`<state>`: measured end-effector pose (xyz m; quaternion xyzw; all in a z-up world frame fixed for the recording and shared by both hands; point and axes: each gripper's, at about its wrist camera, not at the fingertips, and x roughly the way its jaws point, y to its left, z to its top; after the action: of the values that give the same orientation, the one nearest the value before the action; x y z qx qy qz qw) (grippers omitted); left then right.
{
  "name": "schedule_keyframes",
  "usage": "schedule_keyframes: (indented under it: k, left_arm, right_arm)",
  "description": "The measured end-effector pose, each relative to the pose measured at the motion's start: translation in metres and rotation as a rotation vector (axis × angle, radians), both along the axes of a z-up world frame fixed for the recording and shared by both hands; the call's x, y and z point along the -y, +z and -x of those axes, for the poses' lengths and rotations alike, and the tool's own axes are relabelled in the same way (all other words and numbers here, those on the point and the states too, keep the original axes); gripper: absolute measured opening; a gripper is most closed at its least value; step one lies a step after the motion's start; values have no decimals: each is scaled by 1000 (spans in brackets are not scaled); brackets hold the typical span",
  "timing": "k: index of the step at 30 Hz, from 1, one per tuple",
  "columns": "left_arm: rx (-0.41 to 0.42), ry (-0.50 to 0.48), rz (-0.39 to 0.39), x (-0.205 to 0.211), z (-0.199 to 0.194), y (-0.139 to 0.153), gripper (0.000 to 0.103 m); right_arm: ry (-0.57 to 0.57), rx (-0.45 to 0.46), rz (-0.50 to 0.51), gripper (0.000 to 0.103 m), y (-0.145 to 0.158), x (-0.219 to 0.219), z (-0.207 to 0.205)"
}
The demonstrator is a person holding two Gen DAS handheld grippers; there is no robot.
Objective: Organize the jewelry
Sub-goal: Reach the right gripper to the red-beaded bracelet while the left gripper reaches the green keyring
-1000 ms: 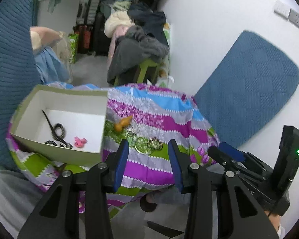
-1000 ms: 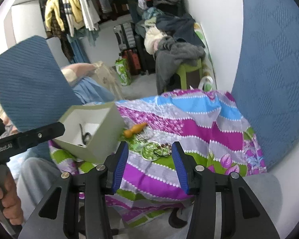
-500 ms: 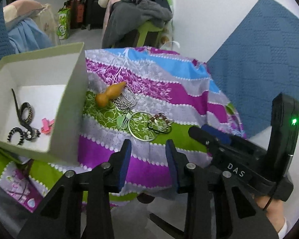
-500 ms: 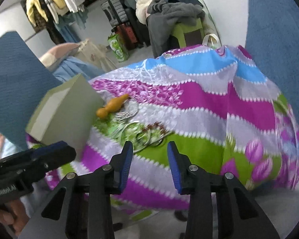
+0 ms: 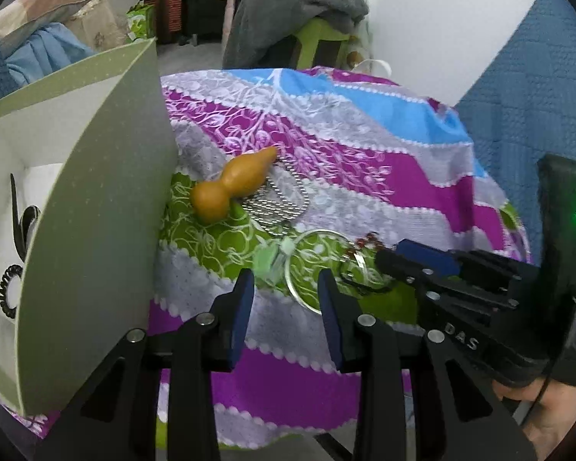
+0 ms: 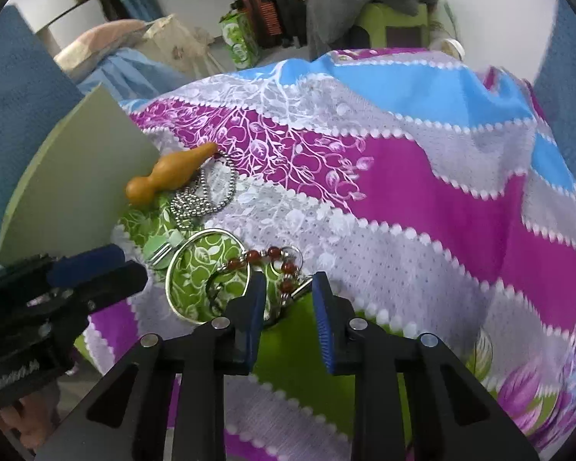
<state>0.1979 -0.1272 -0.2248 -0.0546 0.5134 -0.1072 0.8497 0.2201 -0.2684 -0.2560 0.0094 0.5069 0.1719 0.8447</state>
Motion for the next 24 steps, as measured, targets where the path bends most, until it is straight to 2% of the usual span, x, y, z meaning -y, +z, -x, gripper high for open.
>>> schedule_keyframes:
  k: [7, 11, 12, 14, 17, 19, 21, 22, 24]
  left_arm:
    - [-1, -16, -63, 6, -9, -10, 35]
    - [-5, -18, -80, 6, -11, -15, 35]
    - [-5, -22, -81, 6, -11, -16, 35]
    - [-10, -33, -88, 8, -12, -18, 28]
    - [1, -41, -92, 10, -10, -20, 26]
    - [15, -41, -98, 11, -8, -20, 26]
    - [25, -40, -89, 11, -9, -19, 21]
    - [39, -35, -87, 10, -8, -17, 12]
    - [37, -38, -77, 9, -8, -15, 12]
  right_arm:
    - [39, 30, 48, 23, -5, -7, -2]
    - [83, 71, 129, 20, -5, -17, 3]
    - [87, 72, 128, 17, -5, -17, 3]
    - [89, 75, 131, 13, -5, -17, 4]
    - [61, 61, 113, 6, -5, -12, 2]
    - [40, 43, 77, 6, -5, -7, 0]
    - [20, 34, 56, 6, -5, -1, -1]
    - [10, 33, 51, 6, -5, 1, -1]
    - [-5, 29, 38, 6, -4, 5, -1]
